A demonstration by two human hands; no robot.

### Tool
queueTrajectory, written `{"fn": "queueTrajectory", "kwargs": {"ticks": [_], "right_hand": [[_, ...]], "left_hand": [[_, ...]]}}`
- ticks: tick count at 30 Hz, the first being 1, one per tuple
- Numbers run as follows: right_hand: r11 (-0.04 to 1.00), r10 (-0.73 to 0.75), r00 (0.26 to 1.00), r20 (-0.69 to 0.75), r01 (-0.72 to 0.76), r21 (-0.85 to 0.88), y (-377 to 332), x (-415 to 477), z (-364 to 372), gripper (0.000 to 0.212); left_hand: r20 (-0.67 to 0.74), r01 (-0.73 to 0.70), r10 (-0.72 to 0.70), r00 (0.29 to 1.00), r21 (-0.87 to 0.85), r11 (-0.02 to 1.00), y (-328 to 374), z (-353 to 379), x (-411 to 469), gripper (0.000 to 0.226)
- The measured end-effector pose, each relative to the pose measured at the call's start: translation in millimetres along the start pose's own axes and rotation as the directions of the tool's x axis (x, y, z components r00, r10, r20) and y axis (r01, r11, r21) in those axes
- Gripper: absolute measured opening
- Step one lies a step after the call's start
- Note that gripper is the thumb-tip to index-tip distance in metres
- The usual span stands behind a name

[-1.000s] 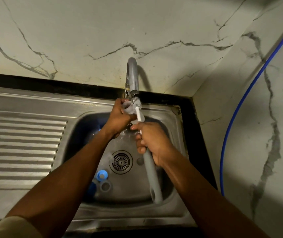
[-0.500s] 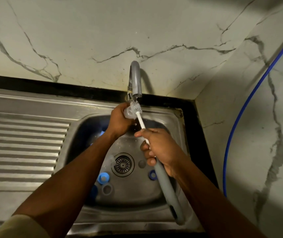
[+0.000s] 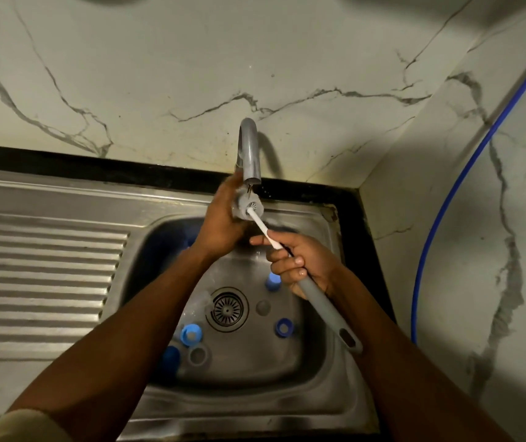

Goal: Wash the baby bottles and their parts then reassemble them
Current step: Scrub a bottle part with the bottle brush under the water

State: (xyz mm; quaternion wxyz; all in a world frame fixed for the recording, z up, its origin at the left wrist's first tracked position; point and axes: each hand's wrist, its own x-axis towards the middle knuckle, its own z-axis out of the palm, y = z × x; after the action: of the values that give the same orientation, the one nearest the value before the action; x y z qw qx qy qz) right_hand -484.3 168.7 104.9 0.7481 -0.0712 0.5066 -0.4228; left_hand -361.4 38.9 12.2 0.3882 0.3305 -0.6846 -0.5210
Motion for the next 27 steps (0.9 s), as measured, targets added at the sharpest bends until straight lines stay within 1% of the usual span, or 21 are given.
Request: {"fn": "queueTrajectory", "kwargs": {"ticks": [2,4,6,7,9,10,11,13,15,16,17,18,19,20,21,22,23,24,25,26,27], "right_hand": [[0.998,0.018,0.995,0.096,-0.024,0.065,4,0,-2,0.03],[0.991,0.022,0.982,0.187,-0.046,0.125,9,3,-2,0.032],[0.98,0.006,0.972,0.234,-0.051,0.19,13,8,-1,0.035],[0.974,-0.006,0.973,0.231,-0.047,0.223,14,10,-1,0.034],[0.96,-0.034,0.977,0.212,-0.027,0.278,16,11,-5,0.032],[0.953,-0.04,0.975,0.218,-0.028,0.301,16,12,-7,0.032],[0.946,-0.035,0.97,0.24,-0.045,0.32,18,13,-10,0.031],[0.935,-0.008,0.957,0.29,-0.096,0.342,23,16,-11,0.031],[0.958,0.023,0.976,0.215,-0.083,0.276,28,15,-9,0.029],[0.989,0.016,0.994,0.108,-0.031,0.141,29,15,-9,0.026],[0.994,-0.042,0.998,-0.045,0.038,-0.102,30,16,-9,0.024],[0.899,-0.166,0.965,-0.202,0.065,-0.433,31,15,-8,0.024],[0.68,-0.341,0.893,-0.292,0.02,-0.733,32,16,-7,0.025],[0.429,-0.493,0.821,-0.289,-0.059,-0.901,34,20,-6,0.028],[0.238,-0.596,0.761,-0.257,-0.138,-0.961,37,24,-3,0.03],[0.171,-0.654,0.716,-0.244,-0.174,-0.97,39,26,1,0.031],[0.208,-0.664,0.707,-0.244,-0.14,-0.968,40,27,6,0.031],[0.327,-0.635,0.735,-0.236,-0.02,-0.945,39,28,6,0.029],[0.521,-0.554,0.798,-0.238,0.11,-0.846,35,26,6,0.025],[0.733,-0.412,0.886,-0.212,0.185,-0.655,32,22,7,0.024],[0.866,-0.285,0.949,-0.131,0.197,-0.46,29,17,7,0.024]], "left_hand": [[-0.107,0.231,-0.257,0.96,-0.209,0.95,-10,-8,-1,0.094],[-0.065,0.384,-0.472,0.879,-0.49,0.782,-16,-10,1,0.089],[0.043,0.377,-0.535,0.844,-0.757,0.534,-16,-11,4,0.066],[0.1,0.346,-0.545,0.833,-0.861,0.372,-16,-12,7,0.051],[0.191,0.261,-0.534,0.823,-0.964,0.057,-15,-11,13,0.034],[0.213,0.233,-0.517,0.829,-0.972,-0.028,-13,-9,15,0.033],[0.239,0.233,-0.491,0.838,-0.97,-0.074,-10,-5,16,0.036],[0.317,0.31,-0.438,0.841,-0.946,-0.09,4,4,17,0.058],[0.376,0.415,-0.462,0.803,-0.91,-0.02,13,10,18,0.064],[0.369,0.461,-0.509,0.778,-0.885,0.063,13,12,16,0.062],[0.322,0.495,-0.569,0.757,-0.851,0.176,10,13,13,0.059],[0.228,0.494,-0.62,0.75,-0.817,0.297,5,15,12,0.055],[0.104,0.476,-0.652,0.751,-0.769,0.427,2,16,11,0.053],[-0.01,0.452,-0.65,0.76,-0.711,0.538,2,18,11,0.05],[-0.069,0.427,-0.632,0.772,-0.679,0.597,5,19,12,0.046],[-0.077,0.406,-0.612,0.787,-0.682,0.608,10,20,13,0.039],[-0.066,0.393,-0.598,0.799,-0.695,0.602,15,17,14,0.033],[-0.035,0.377,-0.582,0.812,-0.73,0.57,18,13,15,0.026],[0.011,0.362,-0.565,0.825,-0.778,0.513,19,6,14,0.022],[0.072,0.354,-0.545,0.836,-0.828,0.434,16,-1,12,0.024],[0.145,0.358,-0.521,0.841,-0.871,0.337,12,-6,11,0.033]]}}
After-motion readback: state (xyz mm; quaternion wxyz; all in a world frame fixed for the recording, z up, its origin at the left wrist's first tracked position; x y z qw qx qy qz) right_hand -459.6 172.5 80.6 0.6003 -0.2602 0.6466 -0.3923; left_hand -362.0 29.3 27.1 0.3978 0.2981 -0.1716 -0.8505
